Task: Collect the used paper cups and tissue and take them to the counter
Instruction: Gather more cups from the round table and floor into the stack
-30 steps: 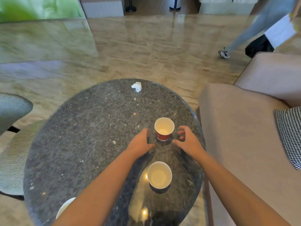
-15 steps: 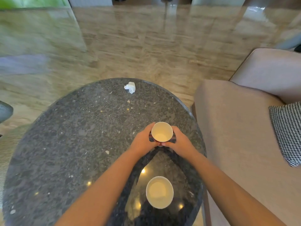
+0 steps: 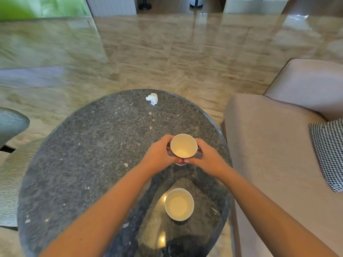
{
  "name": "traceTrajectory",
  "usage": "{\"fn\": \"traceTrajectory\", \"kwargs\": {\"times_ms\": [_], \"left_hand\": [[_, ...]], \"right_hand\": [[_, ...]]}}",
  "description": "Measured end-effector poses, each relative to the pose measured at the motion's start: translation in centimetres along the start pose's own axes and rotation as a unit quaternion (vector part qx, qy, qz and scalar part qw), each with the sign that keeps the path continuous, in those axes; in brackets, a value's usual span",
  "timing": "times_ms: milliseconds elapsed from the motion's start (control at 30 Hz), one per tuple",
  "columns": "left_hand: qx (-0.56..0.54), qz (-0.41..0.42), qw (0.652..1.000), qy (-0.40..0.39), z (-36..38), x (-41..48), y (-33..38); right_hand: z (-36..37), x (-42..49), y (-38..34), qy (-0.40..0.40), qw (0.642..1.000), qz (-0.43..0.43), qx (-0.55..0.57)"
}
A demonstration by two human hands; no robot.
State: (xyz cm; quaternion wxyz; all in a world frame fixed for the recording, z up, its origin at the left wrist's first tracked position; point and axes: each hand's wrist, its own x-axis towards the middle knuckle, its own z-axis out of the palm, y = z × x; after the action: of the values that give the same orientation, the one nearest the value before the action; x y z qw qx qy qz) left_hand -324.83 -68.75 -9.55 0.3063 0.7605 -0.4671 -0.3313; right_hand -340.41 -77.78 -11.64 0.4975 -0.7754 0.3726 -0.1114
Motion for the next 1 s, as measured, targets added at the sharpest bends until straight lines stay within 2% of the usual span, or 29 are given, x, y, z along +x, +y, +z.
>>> {"fn": "traceTrajectory", "kwargs": {"times_ms": [300, 567, 1000], "left_hand": [[0.025, 0.025, 0.999, 0.041, -0.3, -6.8, 2.7], [0.018, 0.045, 0.997, 0.064, 0.0, -11.4, 4.3], [0.012, 0.007, 0.998, 0.055, 2.3, -14.9, 0.8]], "right_hand": [[-0.9, -5.4, -2.7, -0.027, 0.997, -0.053, -0.05], [-1.4, -9.4, -3.8, -0.038, 0.994, -0.089, -0.046], [1.6, -11.4, -1.2, -0.098, 0.989, -0.075, -0.086]]}}
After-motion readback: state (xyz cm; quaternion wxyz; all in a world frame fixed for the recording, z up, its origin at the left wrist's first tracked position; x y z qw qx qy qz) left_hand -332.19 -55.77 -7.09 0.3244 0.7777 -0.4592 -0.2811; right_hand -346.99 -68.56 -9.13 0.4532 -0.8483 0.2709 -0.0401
